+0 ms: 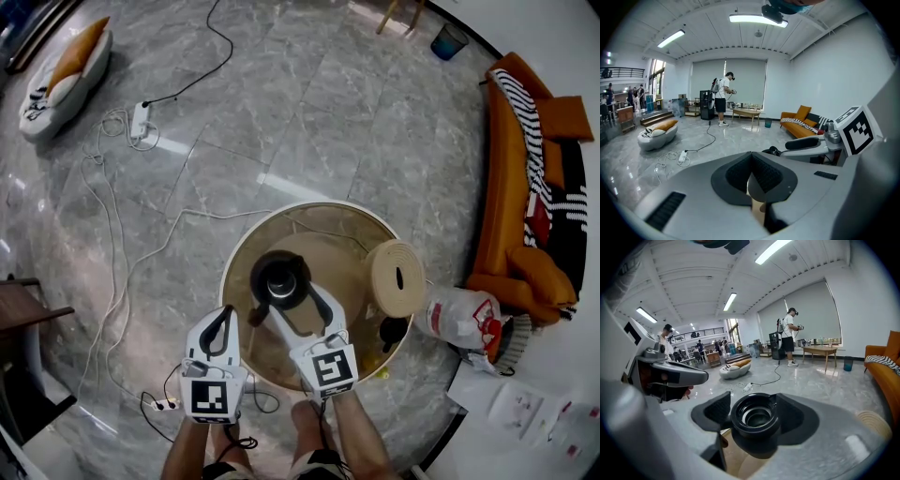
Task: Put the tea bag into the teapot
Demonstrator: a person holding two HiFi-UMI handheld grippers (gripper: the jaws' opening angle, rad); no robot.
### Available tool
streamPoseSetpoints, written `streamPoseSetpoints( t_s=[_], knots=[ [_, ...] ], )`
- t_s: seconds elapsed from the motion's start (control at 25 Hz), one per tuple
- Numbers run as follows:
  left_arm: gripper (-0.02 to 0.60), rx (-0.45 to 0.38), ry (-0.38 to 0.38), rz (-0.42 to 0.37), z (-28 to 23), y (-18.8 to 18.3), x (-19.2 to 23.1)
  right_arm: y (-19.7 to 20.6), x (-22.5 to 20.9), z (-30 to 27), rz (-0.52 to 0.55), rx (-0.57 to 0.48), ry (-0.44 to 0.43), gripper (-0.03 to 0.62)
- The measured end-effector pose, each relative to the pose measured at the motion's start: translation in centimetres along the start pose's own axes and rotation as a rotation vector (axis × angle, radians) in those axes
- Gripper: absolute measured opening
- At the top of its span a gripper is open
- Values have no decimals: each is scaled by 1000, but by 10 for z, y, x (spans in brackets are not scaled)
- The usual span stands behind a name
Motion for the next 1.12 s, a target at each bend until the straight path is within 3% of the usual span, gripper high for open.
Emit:
streamPoseSetpoints(
  t_s=[0.12,0.24,0.36,0.52,0.68,0.88,1.12],
  knots=[
    [17,-9,3,-3,4,-8,-1,-9,1,6,4,-13,-6,292],
    [17,-29,16,-47,8,-16,-2,-18,4,16,10,-25,10,252],
    [17,-31,27,-39,14,-28,-11,-28,6,31,11,-36,27,210],
    [17,-68,60,-100,21,-42,-25,-43,5,56,17,-53,57,174],
    [17,-88,93,-96,32,-59,-47,-54,4,87,30,-92,111,115],
    [17,-102,152,-146,42,-72,-71,-62,0,127,12,-139,192,50],
    [17,-110,226,-172,40,-79,-113,-53,-16,175,-24,-111,289,3]
  ],
)
Point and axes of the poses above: the fingertips, and each gripper's own axes: z backward along the fingers, x to its left, y out of its underside, the point moved 8 cm from there along z, backward along the fingers
